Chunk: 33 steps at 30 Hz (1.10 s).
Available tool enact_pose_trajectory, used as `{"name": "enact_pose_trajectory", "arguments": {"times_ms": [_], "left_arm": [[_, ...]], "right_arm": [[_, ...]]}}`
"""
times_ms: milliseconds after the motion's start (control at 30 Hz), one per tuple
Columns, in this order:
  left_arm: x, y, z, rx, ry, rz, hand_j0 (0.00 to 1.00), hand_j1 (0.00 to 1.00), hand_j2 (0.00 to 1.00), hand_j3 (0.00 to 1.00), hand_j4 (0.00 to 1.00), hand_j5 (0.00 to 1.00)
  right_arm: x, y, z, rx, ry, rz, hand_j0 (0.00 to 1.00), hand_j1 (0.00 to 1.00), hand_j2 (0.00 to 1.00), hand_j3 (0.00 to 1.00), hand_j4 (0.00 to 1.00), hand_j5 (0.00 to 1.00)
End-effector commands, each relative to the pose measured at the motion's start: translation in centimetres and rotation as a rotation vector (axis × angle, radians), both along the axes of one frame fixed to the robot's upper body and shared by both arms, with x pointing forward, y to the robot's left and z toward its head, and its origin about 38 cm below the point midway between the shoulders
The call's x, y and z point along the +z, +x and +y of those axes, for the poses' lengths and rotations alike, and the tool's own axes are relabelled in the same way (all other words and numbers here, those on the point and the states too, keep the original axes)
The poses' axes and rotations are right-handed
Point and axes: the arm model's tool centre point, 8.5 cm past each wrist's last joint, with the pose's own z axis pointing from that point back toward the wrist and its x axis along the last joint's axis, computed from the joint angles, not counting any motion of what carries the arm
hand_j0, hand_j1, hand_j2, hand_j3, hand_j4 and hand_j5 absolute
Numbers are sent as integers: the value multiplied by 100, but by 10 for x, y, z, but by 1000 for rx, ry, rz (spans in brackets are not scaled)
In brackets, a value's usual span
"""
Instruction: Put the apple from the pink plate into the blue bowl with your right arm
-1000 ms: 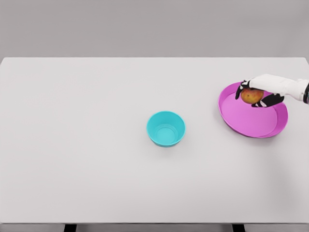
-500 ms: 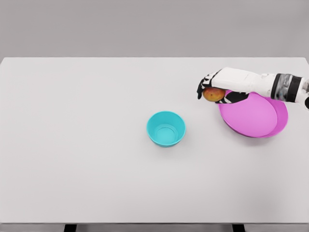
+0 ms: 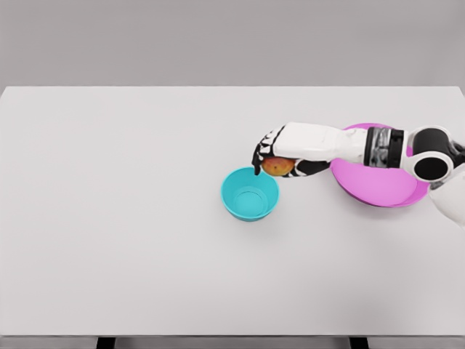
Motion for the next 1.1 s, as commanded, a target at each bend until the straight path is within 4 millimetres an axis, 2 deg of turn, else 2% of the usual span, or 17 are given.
{"name": "enact_pose_trajectory", "arguments": {"times_ms": [0, 267, 667, 700, 733, 800, 1067], "left_arm": [[0, 0, 0, 0, 0, 0, 100, 100, 100, 100, 100, 100], [0, 0, 0, 0, 0, 0, 100, 100, 100, 100, 100, 100], [0, 0, 0, 0, 0, 0, 100, 100, 100, 100, 100, 100], [0, 0, 0, 0, 0, 0, 100, 100, 100, 100, 100, 100], [0, 0, 0, 0, 0, 0, 100, 100, 100, 100, 100, 100], [0, 0, 0, 0, 0, 0, 100, 100, 100, 100, 100, 100], [0, 0, 0, 0, 0, 0, 100, 100, 100, 100, 100, 100]], "right_arm": [[-2, -4, 9, 22, 4, 6, 54, 54, 54, 54, 54, 54], [-16, -14, 41, 93, -2, 20, 54, 54, 54, 54, 54, 54], [-20, -14, 43, 98, -14, 25, 55, 55, 55, 55, 55, 55], [-20, -14, 43, 98, -14, 25, 57, 57, 57, 57, 57, 57], [-20, -14, 44, 98, -13, 26, 66, 66, 66, 66, 66, 66], [-20, -14, 44, 99, -12, 25, 100, 100, 100, 100, 100, 100], [-19, -15, 44, 100, -12, 24, 100, 100, 100, 100, 100, 100]]}}
